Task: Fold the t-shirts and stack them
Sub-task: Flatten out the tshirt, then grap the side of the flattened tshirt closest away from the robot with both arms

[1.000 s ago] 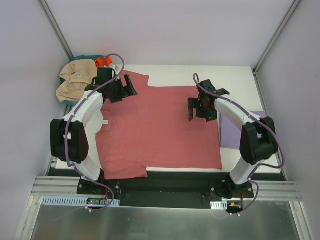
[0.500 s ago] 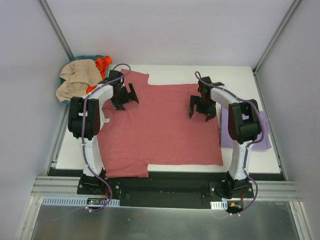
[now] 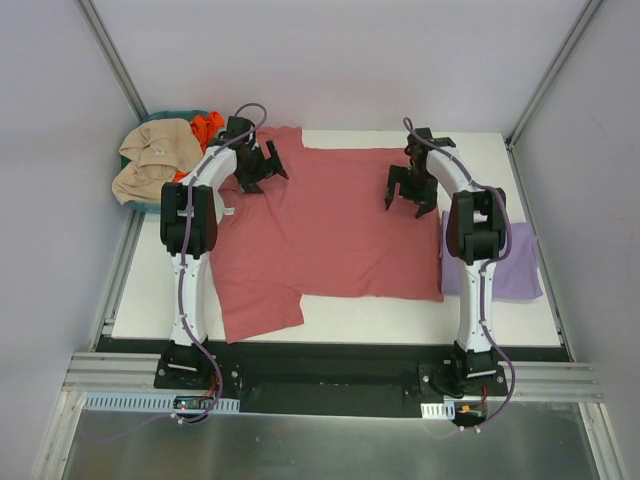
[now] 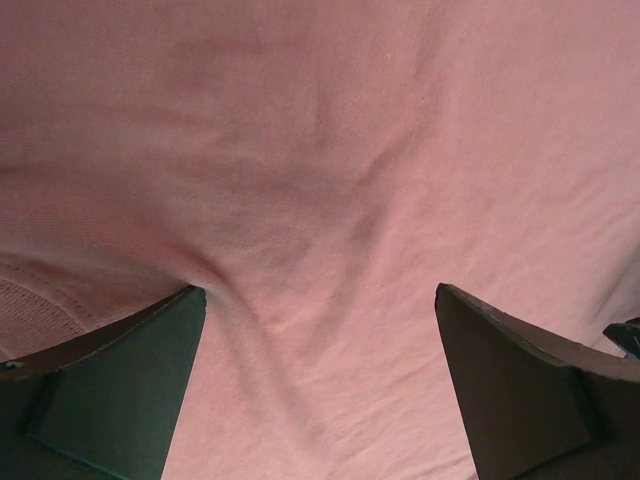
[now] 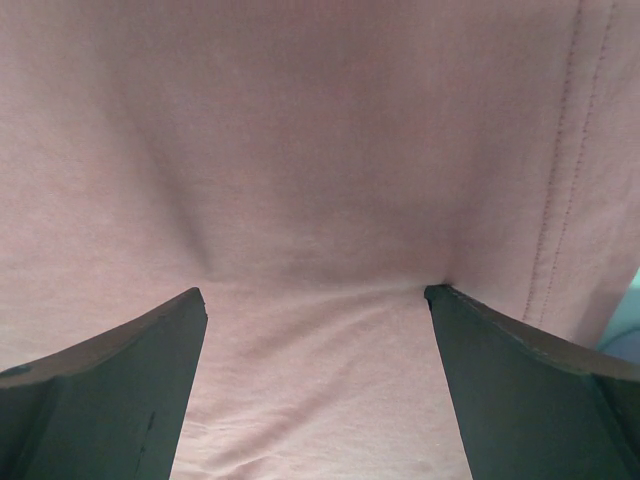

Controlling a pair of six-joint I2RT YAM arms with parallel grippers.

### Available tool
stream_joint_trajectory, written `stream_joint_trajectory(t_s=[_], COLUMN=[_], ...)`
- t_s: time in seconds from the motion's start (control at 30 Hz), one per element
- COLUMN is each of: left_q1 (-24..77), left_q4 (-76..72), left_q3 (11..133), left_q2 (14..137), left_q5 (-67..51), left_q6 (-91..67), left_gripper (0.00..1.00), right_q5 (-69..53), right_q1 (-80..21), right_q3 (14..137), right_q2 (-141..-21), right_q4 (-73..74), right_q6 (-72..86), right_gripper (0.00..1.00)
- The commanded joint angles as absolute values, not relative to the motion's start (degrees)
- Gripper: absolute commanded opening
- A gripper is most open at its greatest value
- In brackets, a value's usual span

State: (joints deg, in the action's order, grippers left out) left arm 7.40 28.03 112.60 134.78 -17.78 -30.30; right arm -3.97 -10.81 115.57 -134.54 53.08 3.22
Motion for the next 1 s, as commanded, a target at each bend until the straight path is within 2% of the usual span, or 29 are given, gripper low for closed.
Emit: stream_joint_trajectory(t_s=[0.0, 0.1, 0.2, 0.4, 0.47, 0.63, 0.8, 0.97], left_q1=[7.2, 7.2, 7.6, 8.7, 9.1, 11.0, 11.2, 11.2], left_q4=[33.0, 34.1, 34.5, 36.1, 36.4, 35.0, 33.2, 34.4], left_q3=[118.0, 119.4, 115.4, 107.2, 102.2, 79.9, 54.8, 35.8], left_q2=[139.0, 137.0, 131.9, 117.1, 110.2, 89.4, 68.6, 46.4], left_q5=[-17.8, -18.6, -18.5, -14.2, -11.9, -7.5, -8.1, -7.8], left_q6=[-29.8, -29.2, -28.4, -26.2, -26.5, -30.1, -36.4, -43.1], left_gripper=[0.99, 0.99, 0.99, 0.99, 0.99, 0.99, 0.99, 0.99], right_q5=[-4.7, -4.9, -6.7, -4.5, -1.2, 5.2, -6.1, -7.6], right_q1=[-8.9, -8.8, -8.9, -10.2, -11.5, -15.7, -15.9, -15.9], right_q3=[123.0, 126.1, 125.5, 113.6, 104.9, 79.8, 56.7, 46.2], right_q2=[-137.7, -137.4, -133.2, -116.4, -108.9, -86.1, -66.7, -56.8], right_q4=[56.9, 55.7, 55.1, 51.8, 49.8, 39.3, 25.5, 20.9], right_q6=[1.7, 1.0, 1.7, 0.4, 0.4, 1.7, 9.9, 13.2], right_gripper=[0.96, 0.96, 0.96, 0.96, 0.96, 0.96, 0.96, 0.96])
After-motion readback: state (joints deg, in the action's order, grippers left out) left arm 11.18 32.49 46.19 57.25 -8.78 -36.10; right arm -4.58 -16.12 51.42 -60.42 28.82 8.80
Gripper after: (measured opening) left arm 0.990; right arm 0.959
